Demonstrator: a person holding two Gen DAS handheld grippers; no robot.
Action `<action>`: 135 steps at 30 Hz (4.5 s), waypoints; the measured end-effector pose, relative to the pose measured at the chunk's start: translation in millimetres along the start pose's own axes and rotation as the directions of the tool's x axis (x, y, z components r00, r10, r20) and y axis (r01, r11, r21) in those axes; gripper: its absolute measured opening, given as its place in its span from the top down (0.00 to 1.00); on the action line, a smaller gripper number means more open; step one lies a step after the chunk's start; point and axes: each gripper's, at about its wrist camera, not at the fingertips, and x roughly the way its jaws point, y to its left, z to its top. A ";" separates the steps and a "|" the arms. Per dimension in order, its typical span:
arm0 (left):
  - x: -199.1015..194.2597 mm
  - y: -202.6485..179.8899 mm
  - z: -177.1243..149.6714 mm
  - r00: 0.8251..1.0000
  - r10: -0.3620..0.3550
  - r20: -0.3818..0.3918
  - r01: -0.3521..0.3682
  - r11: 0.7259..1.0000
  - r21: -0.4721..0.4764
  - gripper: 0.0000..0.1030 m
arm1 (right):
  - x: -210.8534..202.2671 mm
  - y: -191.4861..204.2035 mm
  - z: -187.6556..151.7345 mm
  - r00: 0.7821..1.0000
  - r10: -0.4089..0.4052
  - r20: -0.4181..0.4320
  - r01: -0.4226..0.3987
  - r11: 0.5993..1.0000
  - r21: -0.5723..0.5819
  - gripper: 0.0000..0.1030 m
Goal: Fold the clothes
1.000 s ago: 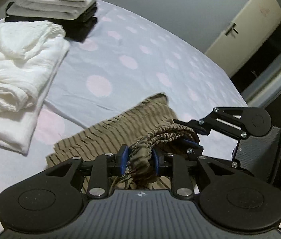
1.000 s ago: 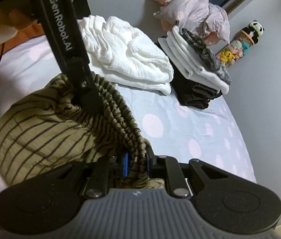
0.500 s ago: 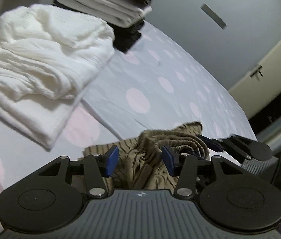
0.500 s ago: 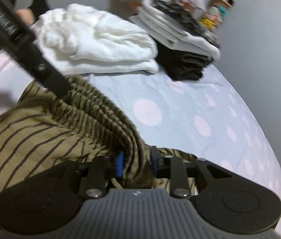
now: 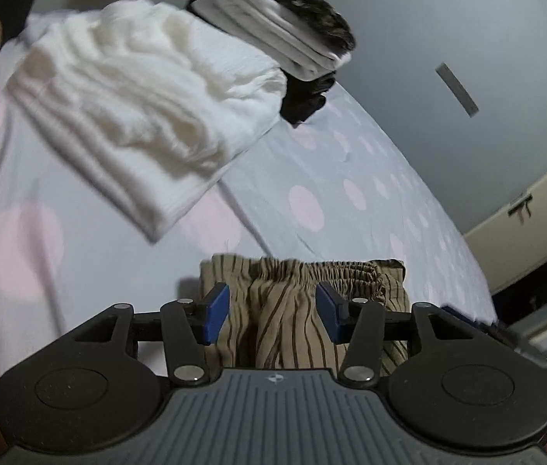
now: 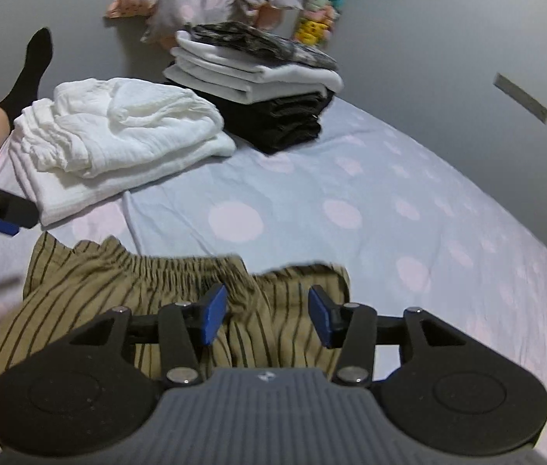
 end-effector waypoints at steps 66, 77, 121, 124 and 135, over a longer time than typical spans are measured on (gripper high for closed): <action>14.4 -84.4 -119.0 0.924 0.366 -0.113 -0.195 0.703 0.684 0.94 | -16.5 -25.9 -83.9 0.989 -0.105 -0.106 0.083 0.979 -0.189 0.97; 24.0 -67.6 -119.2 0.852 0.476 -0.219 -0.216 0.700 0.681 0.84 | -1.2 -34.4 -99.5 0.967 -0.143 -0.211 0.106 0.979 -0.177 0.97; 64.7 -11.3 -26.7 0.965 0.260 -0.029 -0.253 0.955 0.151 0.31 | 85.3 -75.1 -33.8 0.971 0.194 -0.139 -0.139 0.934 0.329 0.18; 71.9 -15.5 -26.5 0.966 0.259 0.002 -0.255 0.951 0.174 0.32 | 100.5 -70.3 -32.3 0.964 0.217 -0.156 -0.158 0.934 0.320 0.21; 82.3 -30.5 -33.6 0.974 0.222 0.034 -0.223 0.934 0.278 0.90 | 100.1 -34.4 -22.9 0.973 0.175 -0.148 -0.150 0.975 0.167 0.83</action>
